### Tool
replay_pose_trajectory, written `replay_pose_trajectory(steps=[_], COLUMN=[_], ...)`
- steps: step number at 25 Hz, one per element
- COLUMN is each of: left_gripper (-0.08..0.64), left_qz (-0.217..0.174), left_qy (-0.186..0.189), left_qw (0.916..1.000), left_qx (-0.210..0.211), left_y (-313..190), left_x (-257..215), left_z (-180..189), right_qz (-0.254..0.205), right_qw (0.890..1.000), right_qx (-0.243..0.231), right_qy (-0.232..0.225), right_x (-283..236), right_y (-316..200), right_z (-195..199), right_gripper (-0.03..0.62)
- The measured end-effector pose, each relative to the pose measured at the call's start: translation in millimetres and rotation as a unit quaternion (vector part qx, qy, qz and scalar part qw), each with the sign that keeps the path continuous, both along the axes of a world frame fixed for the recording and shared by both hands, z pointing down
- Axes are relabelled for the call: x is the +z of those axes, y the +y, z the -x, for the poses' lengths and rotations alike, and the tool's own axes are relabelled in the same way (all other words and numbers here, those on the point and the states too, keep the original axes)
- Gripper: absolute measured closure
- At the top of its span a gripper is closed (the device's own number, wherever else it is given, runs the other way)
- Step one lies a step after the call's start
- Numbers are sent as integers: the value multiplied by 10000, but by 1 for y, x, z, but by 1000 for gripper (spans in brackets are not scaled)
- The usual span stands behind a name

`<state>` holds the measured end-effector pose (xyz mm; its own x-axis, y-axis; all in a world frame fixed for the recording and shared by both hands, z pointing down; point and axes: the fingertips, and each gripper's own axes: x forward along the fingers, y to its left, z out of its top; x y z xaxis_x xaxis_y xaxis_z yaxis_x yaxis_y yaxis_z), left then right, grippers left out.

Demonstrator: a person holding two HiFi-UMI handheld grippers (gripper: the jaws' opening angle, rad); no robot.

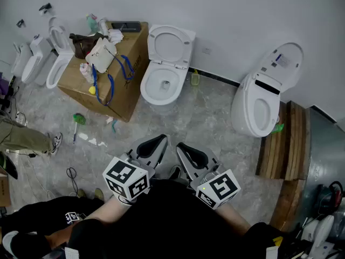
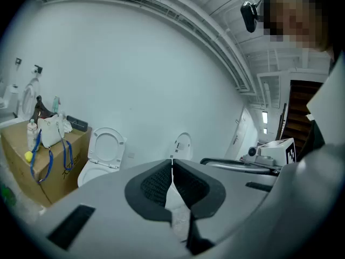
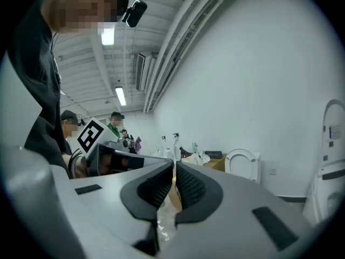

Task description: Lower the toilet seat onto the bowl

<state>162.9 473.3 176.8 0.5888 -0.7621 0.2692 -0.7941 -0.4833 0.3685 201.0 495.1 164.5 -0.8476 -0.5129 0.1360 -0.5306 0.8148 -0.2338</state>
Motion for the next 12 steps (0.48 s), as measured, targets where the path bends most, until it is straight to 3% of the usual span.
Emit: replay_pose_trajectory(steps=[7,12], left_gripper=[538,539], left_qz=[-51,0], left_qy=[-24,-39], left_qw=[10000,9999], left_qx=[-4,-105], left_y=[1,4], left_x=[-3,-2], left_z=[-8,-5], right_qz=[-32,40], right_qw=[10000,9992], right_qx=[4,45], right_qy=[-73,-394], right_x=[-3,-9], right_y=[0,-3], right_z=[-8,-12], right_gripper=[549,548])
